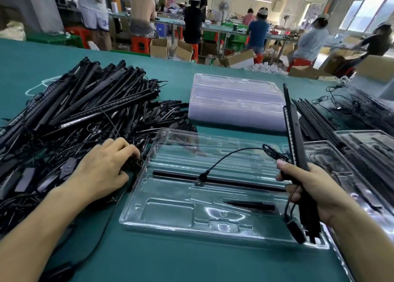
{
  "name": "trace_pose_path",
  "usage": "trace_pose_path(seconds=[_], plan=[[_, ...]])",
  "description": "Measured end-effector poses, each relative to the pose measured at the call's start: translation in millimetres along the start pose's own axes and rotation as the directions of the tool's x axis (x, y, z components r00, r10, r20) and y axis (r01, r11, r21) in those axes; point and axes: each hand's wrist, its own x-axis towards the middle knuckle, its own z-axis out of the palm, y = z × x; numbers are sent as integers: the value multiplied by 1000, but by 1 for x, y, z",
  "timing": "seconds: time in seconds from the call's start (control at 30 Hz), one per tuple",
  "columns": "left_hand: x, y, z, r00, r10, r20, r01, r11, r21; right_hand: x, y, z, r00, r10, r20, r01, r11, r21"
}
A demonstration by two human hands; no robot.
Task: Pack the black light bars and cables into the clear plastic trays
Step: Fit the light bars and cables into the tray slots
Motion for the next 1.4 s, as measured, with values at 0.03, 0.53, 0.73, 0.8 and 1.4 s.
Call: trace_pose_path(seconds=[0.03, 0.53, 0.73, 0.8, 1.4], plan=[[3, 5, -4, 1000, -4, -19, 4, 1000, 8, -1, -3, -1, 1000, -13, 8, 13, 1000, 14], [45, 166, -44, 939, 229, -256, -334, 437, -835, -28, -25, 51, 919, -221, 325, 33, 867, 498], [54, 123, -40, 890, -294, -349, -120, 586, -801, -17, -16, 26, 973, -178, 149, 117, 929, 351], [62, 105, -45, 823, -453, -343, -48, 547, -836, -15, -14, 17, 973, -221, 69, 189, 931, 313], [91, 18, -9, 543, -817, 192, 135, -141, -981, -9, 19, 23, 990, -105, -92, 135, 887, 442]])
